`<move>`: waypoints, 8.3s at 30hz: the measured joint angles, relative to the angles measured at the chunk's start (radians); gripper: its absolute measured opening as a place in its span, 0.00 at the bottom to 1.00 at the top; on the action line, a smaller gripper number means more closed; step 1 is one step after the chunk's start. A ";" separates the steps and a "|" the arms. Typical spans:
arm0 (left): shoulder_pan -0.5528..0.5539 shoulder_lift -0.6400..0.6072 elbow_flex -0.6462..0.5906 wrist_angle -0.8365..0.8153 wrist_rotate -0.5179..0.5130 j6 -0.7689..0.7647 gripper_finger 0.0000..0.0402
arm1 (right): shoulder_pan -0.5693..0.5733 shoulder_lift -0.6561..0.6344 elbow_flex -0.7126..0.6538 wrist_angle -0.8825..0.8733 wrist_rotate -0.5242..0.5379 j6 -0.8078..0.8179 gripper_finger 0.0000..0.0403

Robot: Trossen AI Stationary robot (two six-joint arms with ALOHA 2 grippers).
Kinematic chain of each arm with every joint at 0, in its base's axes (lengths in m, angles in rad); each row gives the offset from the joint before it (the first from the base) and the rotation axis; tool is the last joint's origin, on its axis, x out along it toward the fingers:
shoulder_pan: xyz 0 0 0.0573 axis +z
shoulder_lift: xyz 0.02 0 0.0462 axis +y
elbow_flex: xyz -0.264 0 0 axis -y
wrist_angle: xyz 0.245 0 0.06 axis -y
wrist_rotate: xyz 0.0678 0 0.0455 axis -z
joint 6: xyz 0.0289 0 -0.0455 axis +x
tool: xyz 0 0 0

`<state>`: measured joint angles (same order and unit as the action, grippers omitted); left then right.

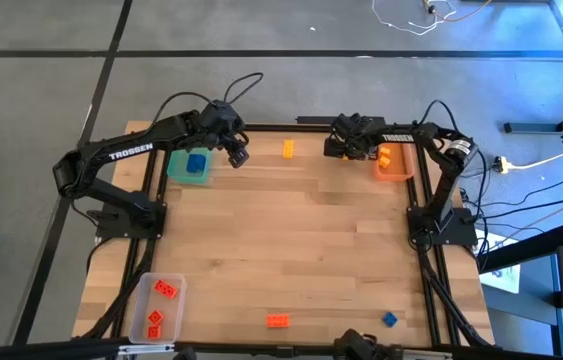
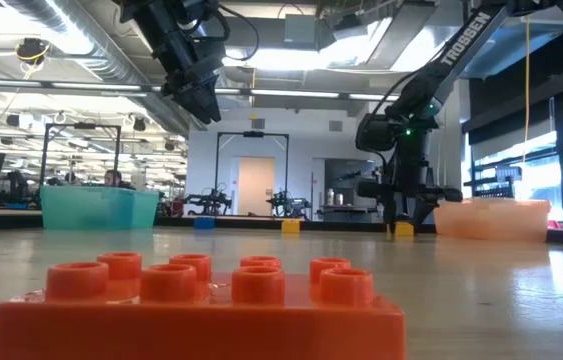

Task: Sort & place blocks by color
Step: Put the yellow game piece into the orange bin, then put the orange game piece into the transparent bin

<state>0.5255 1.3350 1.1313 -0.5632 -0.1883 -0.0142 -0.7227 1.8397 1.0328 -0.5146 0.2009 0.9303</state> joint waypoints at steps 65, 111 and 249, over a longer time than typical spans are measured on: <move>0.000 0.000 0.000 0.004 -0.008 -0.004 0.50 | -0.114 -0.502 -0.321 -0.412 0.116 -0.041 0.39; -0.433 0.014 0.000 -0.019 0.290 0.022 0.50 | 0.102 -0.502 0.149 -0.482 -0.074 -0.727 0.66; -1.594 0.220 -0.001 -0.395 0.284 -1.791 0.32 | 0.109 -0.502 0.145 -0.337 -0.116 -0.808 0.66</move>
<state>-1.0682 1.5550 1.1305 -0.9582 0.0956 -1.8049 -0.6140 1.3376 1.1774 -0.8520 0.0851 0.1223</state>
